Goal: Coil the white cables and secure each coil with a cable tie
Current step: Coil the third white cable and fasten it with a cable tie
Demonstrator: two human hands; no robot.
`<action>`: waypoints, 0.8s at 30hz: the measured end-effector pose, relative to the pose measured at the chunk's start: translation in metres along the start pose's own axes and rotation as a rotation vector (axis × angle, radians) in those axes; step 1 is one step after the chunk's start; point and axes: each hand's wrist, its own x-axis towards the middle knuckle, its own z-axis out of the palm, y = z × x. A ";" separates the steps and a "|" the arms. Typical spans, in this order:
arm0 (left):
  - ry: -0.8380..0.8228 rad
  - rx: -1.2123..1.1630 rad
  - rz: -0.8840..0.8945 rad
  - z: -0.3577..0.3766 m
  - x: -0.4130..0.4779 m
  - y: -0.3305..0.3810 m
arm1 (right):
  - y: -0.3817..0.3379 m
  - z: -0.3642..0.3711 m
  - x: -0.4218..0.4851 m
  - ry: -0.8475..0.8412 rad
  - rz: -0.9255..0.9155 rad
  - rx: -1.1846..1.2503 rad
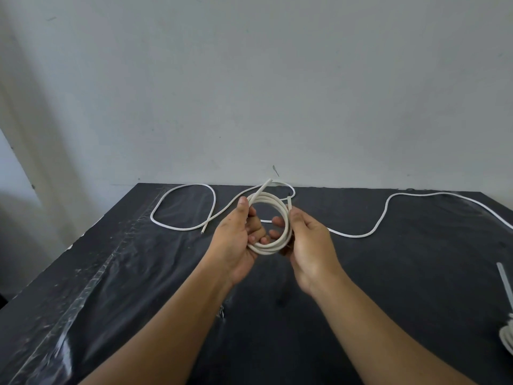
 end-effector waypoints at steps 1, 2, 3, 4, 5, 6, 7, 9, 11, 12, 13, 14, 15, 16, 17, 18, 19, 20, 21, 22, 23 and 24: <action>0.006 0.004 -0.001 0.000 0.000 0.000 | 0.000 0.000 -0.001 -0.012 -0.020 -0.018; 0.011 0.014 -0.001 -0.001 0.001 0.000 | -0.001 0.000 -0.002 -0.018 -0.037 -0.037; 0.013 0.028 0.001 -0.002 0.001 0.000 | -0.001 0.000 -0.002 -0.019 -0.047 -0.051; 0.014 0.040 0.003 -0.004 0.001 -0.001 | -0.002 -0.001 -0.002 -0.017 -0.044 -0.053; 0.012 0.050 0.003 -0.005 0.001 -0.002 | -0.002 -0.002 -0.002 -0.017 -0.026 -0.042; 0.011 0.057 0.003 -0.006 0.001 -0.003 | -0.003 -0.004 -0.001 -0.020 0.004 -0.017; 0.007 0.065 0.002 -0.007 0.001 -0.003 | -0.003 -0.005 0.000 -0.024 0.036 0.010; -0.003 0.071 0.008 -0.007 0.000 -0.001 | -0.005 -0.006 0.001 -0.044 0.096 0.062; -0.019 0.053 0.007 -0.007 -0.001 0.002 | -0.006 -0.008 0.002 -0.089 0.176 0.164; -0.031 0.043 0.004 -0.006 -0.001 0.005 | -0.008 -0.009 0.003 -0.111 0.225 0.227; -0.044 0.040 0.002 -0.005 -0.002 0.007 | -0.009 -0.010 0.004 -0.127 0.270 0.270; -0.053 0.043 0.002 -0.005 -0.002 0.009 | -0.010 -0.010 0.004 -0.135 0.305 0.278; -0.060 0.048 0.005 -0.004 -0.002 0.010 | -0.011 -0.011 0.005 -0.142 0.330 0.256; -0.063 0.050 0.005 -0.004 -0.002 0.012 | -0.011 -0.011 0.005 -0.151 0.345 0.219; -0.063 0.050 0.001 -0.004 -0.001 0.013 | -0.010 -0.012 0.006 -0.165 0.353 0.175; -0.062 0.047 -0.003 -0.004 -0.001 0.014 | -0.009 -0.014 0.006 -0.185 0.361 0.128; -0.060 0.044 -0.007 -0.004 0.000 0.014 | -0.007 -0.016 0.006 -0.212 0.373 0.086; -0.056 0.044 -0.009 -0.003 0.000 0.015 | -0.007 -0.018 0.006 -0.244 0.389 0.056; -0.049 0.049 -0.012 -0.003 0.000 0.015 | -0.006 -0.019 0.006 -0.273 0.402 0.048; -0.038 0.060 -0.015 -0.002 0.001 0.016 | -0.006 -0.020 0.005 -0.295 0.408 0.062; -0.028 0.072 -0.017 -0.001 0.001 0.016 | -0.007 -0.021 0.005 -0.311 0.405 0.091; -0.020 0.083 -0.017 0.000 0.001 0.015 | -0.008 -0.022 0.004 -0.320 0.397 0.132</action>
